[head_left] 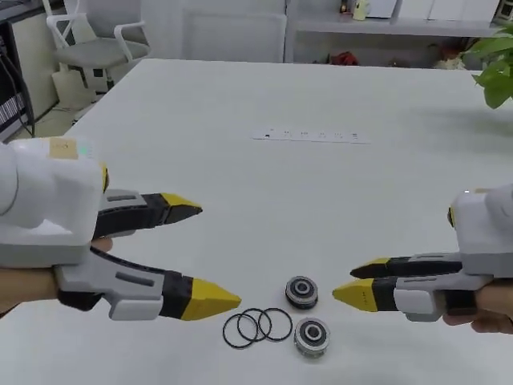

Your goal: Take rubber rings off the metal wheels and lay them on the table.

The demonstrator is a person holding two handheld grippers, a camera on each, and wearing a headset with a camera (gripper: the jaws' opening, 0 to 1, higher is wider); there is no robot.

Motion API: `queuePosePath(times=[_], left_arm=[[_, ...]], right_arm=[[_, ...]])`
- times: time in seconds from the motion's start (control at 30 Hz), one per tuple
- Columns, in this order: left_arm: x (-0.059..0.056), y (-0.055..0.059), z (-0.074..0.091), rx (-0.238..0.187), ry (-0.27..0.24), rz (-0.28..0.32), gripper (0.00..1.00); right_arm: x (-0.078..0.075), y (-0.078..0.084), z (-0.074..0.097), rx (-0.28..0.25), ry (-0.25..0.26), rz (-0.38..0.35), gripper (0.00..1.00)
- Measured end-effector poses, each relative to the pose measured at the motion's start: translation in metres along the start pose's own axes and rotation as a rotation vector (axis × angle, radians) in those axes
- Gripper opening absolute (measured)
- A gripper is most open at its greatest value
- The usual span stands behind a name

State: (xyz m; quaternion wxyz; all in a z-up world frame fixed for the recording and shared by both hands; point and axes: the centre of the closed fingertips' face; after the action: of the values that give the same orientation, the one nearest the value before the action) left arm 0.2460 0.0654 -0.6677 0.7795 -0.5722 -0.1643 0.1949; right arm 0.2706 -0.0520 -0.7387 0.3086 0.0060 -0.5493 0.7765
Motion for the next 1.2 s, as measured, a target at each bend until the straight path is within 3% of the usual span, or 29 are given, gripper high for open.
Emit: queuePosePath(times=[0.57,0.77,0.97,1.2], left_arm=[[0.008,-0.011,-0.028,-0.015,0.035,-0.029,0.74],[0.003,-0.014,-0.046,-0.011,0.079,-0.057,0.7],[0.001,-0.002,-0.063,0.03,0.103,-0.114,0.68],[-0.002,0.012,-0.081,0.05,0.14,-0.114,0.64]], right_arm=[[-0.014,0.006,-0.005,0.024,0.007,0.003,0.33],[-0.017,0.013,-0.013,0.051,-0.003,0.0,0.32],[-0.022,0.02,-0.019,0.077,-0.01,0.015,0.32],[-0.028,0.025,-0.025,0.096,-0.016,0.022,0.32]])
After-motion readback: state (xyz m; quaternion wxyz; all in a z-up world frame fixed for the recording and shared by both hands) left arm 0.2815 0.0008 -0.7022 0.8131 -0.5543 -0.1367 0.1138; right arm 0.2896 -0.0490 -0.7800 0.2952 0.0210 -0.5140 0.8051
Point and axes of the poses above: the centre of the closed fingertips' face, and the gripper's own axes: z roughly backward along the fingers, x roughly to its left, y roughly out of its underside, and after that the axes turned 7 degrees about -x, right-handed
